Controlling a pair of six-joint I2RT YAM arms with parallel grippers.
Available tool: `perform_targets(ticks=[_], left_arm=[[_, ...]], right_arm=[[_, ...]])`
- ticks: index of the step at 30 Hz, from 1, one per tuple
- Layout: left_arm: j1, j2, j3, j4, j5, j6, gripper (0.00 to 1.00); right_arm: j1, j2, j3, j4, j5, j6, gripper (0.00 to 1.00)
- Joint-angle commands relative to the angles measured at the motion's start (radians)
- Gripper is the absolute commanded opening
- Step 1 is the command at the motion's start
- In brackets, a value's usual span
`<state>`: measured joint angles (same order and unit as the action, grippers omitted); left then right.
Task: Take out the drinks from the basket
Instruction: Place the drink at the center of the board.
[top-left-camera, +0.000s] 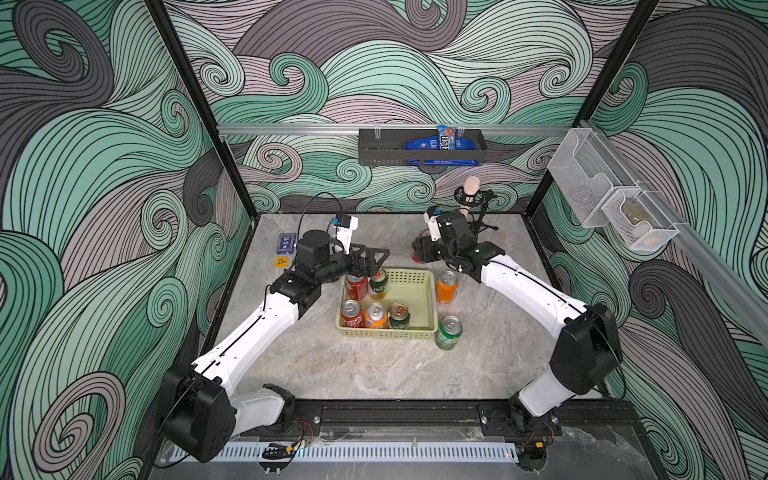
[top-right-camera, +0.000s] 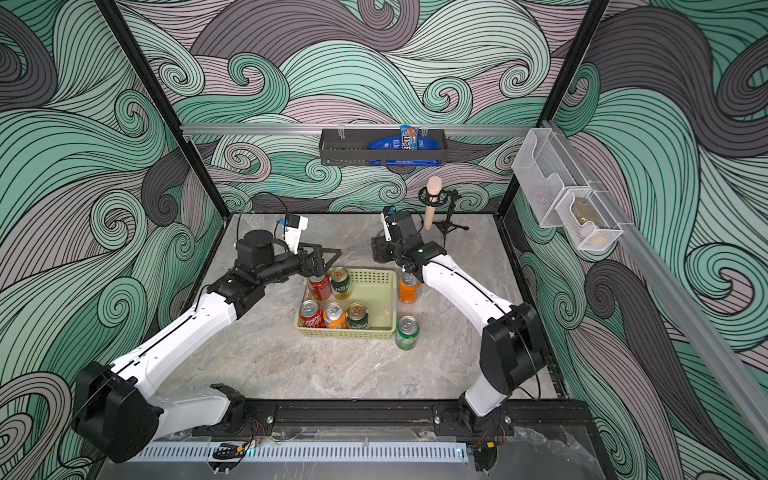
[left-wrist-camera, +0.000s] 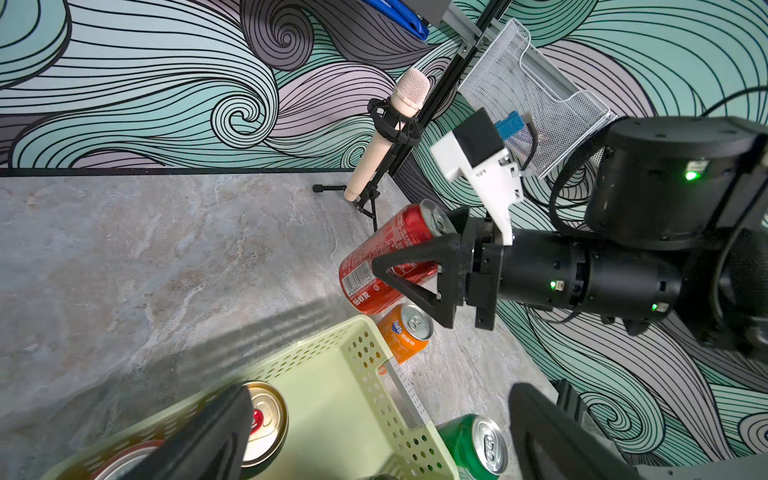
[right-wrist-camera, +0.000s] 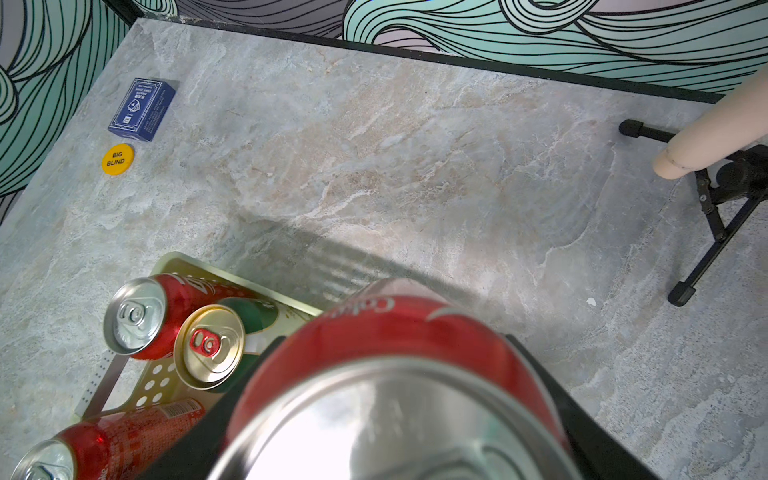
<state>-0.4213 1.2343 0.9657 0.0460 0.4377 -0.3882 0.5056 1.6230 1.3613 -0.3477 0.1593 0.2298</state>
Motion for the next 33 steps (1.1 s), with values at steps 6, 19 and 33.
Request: perform_targets(ticks=[6,19,33], left_arm=[[-0.002,-0.026,-0.007,0.008,-0.032,0.04,0.99],[0.001,-0.032,-0.01,-0.016,-0.054,0.042,0.99],[0.002,-0.059,-0.02,-0.013,-0.07,0.046,0.99]], right_arm=[[-0.02,0.03,0.068,0.034,0.037,-0.002,0.66],[-0.038,0.115,0.105,0.027,0.048,0.011,0.65],[-0.038,0.227,0.145,0.029,0.083,0.084,0.64]])
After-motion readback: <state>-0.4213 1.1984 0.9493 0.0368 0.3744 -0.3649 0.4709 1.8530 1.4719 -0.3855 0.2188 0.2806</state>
